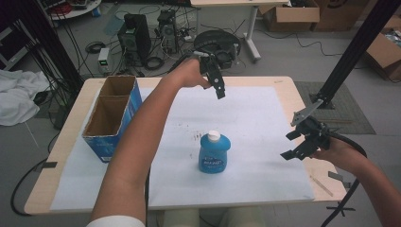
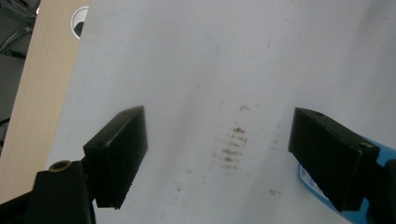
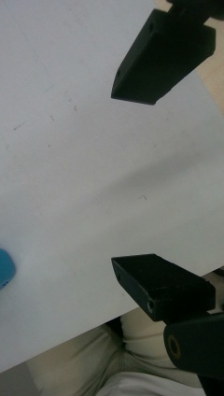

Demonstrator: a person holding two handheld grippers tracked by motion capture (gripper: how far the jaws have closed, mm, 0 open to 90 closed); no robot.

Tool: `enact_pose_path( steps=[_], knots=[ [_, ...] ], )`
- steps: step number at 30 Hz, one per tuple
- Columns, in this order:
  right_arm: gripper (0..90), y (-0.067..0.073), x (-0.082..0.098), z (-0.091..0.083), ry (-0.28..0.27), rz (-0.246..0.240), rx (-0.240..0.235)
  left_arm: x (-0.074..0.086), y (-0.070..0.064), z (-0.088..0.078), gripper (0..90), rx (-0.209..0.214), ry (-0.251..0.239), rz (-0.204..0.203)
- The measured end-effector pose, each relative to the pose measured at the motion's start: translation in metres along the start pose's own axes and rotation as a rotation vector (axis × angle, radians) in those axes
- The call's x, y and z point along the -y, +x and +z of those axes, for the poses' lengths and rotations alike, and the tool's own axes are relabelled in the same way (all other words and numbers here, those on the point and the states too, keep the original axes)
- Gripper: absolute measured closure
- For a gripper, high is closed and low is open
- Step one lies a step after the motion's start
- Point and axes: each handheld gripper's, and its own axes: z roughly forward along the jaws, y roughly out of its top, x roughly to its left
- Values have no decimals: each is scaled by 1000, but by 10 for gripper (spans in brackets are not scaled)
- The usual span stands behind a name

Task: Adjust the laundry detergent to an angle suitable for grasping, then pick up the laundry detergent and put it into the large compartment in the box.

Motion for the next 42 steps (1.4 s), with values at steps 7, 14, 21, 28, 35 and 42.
enact_pose_path(
  steps=[7,14,21,28,35,42],
  knots=[
    [160,0,-2,-1,-1,2,1,0,-1,1,204,-3,7,-1],
    [160,3,-3,0,-7,-6,0,-1,-3,0,204,-8,2,-1],
    [160,4,-2,-2,-10,-12,5,-2,-4,-1,204,-7,2,1],
    [160,5,-4,-2,-11,-17,7,0,-6,-3,204,-8,6,1],
    [160,7,-4,-1,-18,-25,-1,0,-15,-9,202,-6,16,24],
    [160,8,-6,1,-16,-30,0,6,-29,-20,203,11,3,61]
  ],
)
